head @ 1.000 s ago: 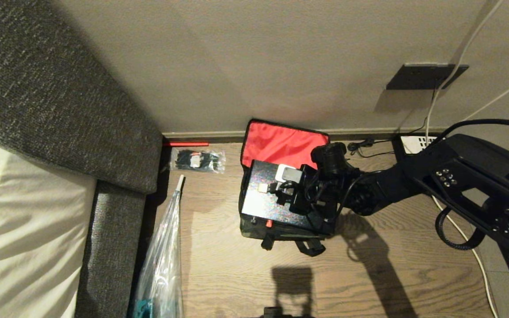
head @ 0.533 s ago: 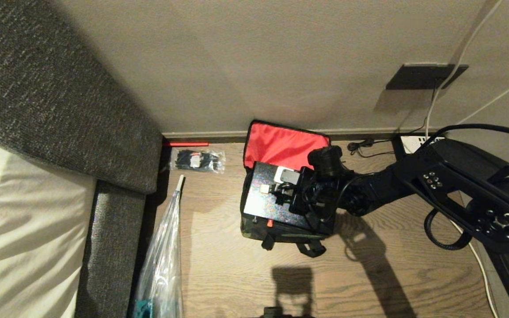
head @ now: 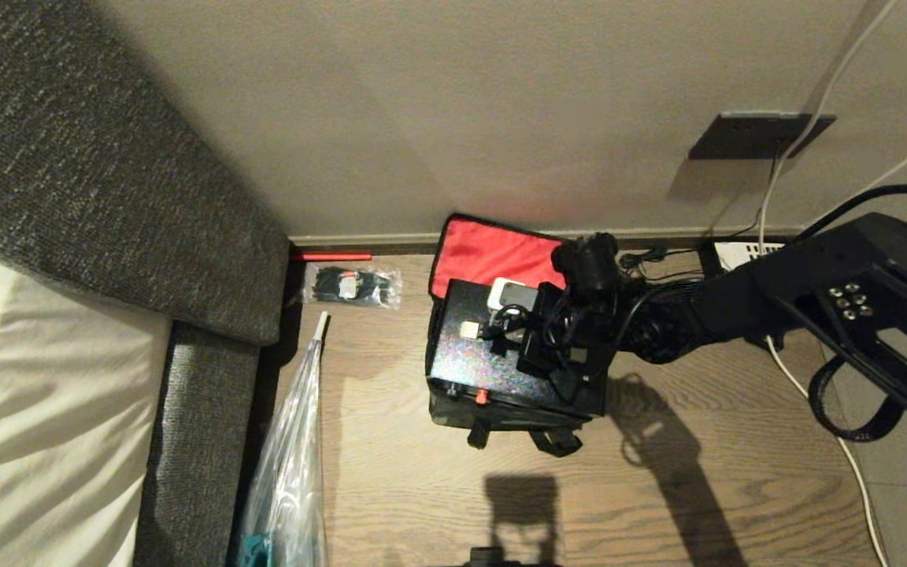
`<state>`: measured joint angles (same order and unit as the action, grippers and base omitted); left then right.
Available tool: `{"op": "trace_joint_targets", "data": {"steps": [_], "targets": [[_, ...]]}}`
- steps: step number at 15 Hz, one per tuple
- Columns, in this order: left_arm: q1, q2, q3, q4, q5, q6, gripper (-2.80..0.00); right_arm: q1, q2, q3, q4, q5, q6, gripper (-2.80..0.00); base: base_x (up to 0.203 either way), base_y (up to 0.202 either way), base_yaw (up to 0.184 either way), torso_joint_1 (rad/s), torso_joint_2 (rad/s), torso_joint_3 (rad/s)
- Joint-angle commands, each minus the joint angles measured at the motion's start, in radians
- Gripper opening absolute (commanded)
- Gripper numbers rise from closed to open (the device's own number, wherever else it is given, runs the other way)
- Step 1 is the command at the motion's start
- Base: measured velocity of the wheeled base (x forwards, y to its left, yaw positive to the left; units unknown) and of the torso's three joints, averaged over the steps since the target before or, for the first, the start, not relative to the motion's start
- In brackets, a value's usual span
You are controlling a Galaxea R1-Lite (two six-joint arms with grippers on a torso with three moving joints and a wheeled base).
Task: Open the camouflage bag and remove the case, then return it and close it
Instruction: Place the black box back
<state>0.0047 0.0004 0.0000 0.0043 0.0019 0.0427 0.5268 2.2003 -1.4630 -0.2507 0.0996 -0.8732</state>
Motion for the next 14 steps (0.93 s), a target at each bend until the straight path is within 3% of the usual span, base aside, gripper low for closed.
{"op": "trace_joint_targets", "data": {"steps": [1, 4, 14], "targets": [[0.001, -0.002, 0.002, 0.000, 0.000, 0.000, -2.80, 0.027, -0.080, 0.012, 0.032, 0.003, 0.023, -2.80, 0.000, 0.000, 0.000, 0.000, 0.00, 0.000], [0.001, -0.002, 0.002, 0.000, 0.000, 0.000, -2.80, 0.064, -0.115, 0.016, 0.039, 0.003, 0.103, -2.80, 0.000, 0.000, 0.000, 0.000, 0.00, 0.000], [0.001, -0.002, 0.002, 0.000, 0.000, 0.000, -2.80, 0.064, -0.082, 0.018, 0.043, 0.006, 0.146, -2.80, 0.000, 0.000, 0.000, 0.000, 0.00, 0.000]]}}
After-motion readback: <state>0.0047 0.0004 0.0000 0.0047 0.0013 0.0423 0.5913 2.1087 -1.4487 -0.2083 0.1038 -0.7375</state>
